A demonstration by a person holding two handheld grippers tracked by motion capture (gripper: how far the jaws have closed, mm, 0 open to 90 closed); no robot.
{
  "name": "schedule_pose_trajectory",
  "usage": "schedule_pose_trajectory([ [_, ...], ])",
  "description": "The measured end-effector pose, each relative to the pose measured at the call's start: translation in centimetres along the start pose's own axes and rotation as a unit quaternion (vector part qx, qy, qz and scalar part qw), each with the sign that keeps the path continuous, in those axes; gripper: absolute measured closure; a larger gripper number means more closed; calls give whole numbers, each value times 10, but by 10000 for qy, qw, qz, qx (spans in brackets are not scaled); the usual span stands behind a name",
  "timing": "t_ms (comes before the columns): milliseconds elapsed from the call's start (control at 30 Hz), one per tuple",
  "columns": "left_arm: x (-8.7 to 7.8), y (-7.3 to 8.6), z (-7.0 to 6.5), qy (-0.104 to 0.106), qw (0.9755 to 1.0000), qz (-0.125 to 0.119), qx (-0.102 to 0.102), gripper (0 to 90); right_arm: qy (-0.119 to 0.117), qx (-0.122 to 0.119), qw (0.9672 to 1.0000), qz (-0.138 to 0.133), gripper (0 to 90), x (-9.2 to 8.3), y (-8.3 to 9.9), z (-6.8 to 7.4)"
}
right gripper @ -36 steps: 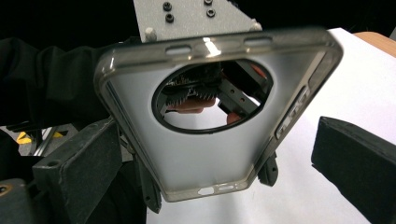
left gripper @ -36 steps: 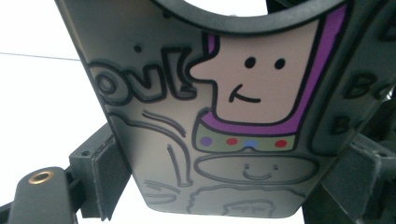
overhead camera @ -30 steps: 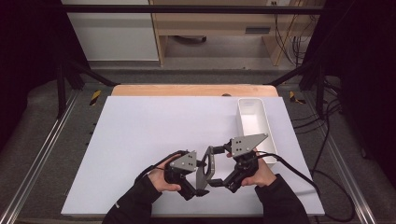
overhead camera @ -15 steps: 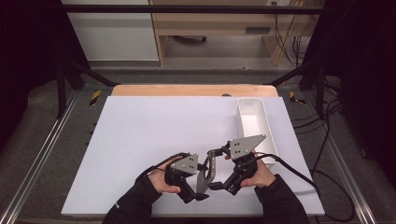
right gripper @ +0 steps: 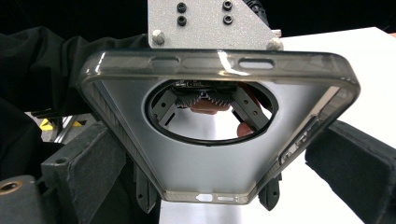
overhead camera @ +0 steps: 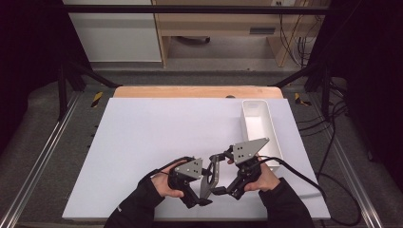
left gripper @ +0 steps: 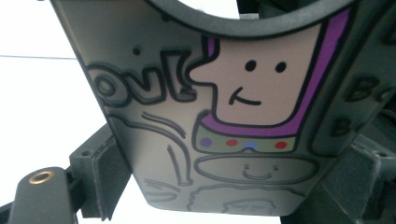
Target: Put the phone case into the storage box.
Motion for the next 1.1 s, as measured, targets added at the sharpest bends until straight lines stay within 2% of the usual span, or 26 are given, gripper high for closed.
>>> schedule_pose_trajectory([
  [200, 1, 1, 1, -23, 10000, 54, -10, 118, 16, 12, 10000, 2, 59, 0, 0, 0],
  [467, 3, 1, 0, 47, 9999, 99, -24, 118, -118, -2, 9999, 33, 112, 0, 1, 1],
  [1100, 3, 3, 2, 50, 9999, 121, -56, 115, -33, -10, 10000, 50, 126, 1, 1, 2],
])
Point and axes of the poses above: each handheld gripper's, and its own axes: x roughly forward along the jaws, y roughly out of its underside, z roughly to its left, the point moved 4 cm from there along x, roughly forward along the jaws, and after that the axes turned 12 degrees about y, right-handed, at the moved point
